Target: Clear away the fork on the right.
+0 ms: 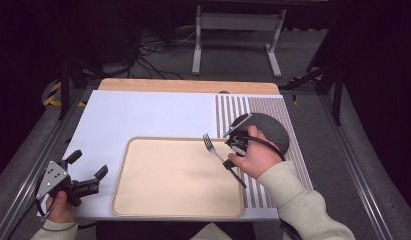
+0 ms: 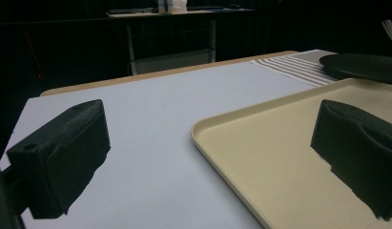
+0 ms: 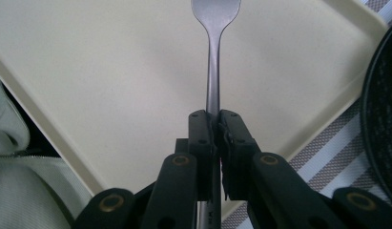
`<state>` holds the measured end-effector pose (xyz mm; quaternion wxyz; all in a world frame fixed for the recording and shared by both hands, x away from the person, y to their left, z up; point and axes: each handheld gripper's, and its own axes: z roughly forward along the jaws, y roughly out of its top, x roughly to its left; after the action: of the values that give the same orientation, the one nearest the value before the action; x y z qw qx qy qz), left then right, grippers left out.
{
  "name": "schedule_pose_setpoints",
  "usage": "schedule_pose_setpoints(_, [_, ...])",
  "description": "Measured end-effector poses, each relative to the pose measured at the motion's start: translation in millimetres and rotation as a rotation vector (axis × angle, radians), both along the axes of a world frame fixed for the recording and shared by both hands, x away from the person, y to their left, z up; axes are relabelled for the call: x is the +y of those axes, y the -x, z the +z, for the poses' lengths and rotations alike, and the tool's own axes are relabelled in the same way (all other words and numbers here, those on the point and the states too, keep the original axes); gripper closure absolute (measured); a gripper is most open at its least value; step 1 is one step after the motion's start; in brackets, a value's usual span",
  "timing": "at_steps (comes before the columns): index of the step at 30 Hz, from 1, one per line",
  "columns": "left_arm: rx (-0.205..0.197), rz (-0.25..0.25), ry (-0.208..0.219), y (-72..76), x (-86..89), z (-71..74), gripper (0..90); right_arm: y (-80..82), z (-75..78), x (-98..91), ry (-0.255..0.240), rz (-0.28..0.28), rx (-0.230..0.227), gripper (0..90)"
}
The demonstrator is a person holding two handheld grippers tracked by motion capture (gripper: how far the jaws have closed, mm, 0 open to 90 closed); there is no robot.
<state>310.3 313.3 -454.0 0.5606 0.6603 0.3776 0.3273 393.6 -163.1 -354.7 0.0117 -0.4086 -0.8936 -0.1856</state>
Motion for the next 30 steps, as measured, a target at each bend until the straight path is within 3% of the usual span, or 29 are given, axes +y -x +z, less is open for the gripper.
schedule_pose_setpoints(15, [0.001, 0.001, 0.003, 0.1, 0.4, 0.1, 0.0, -3.4, -28.8, 14.4, 0.035, -0.11, 0.084, 83.8])
schedule_pose_setpoints(30, [0.003, -0.003, -0.002, -0.3, 0.4, -0.2, 0.0, -6.3, -48.9, 20.7, 0.062, -0.173, 0.148, 83.7])
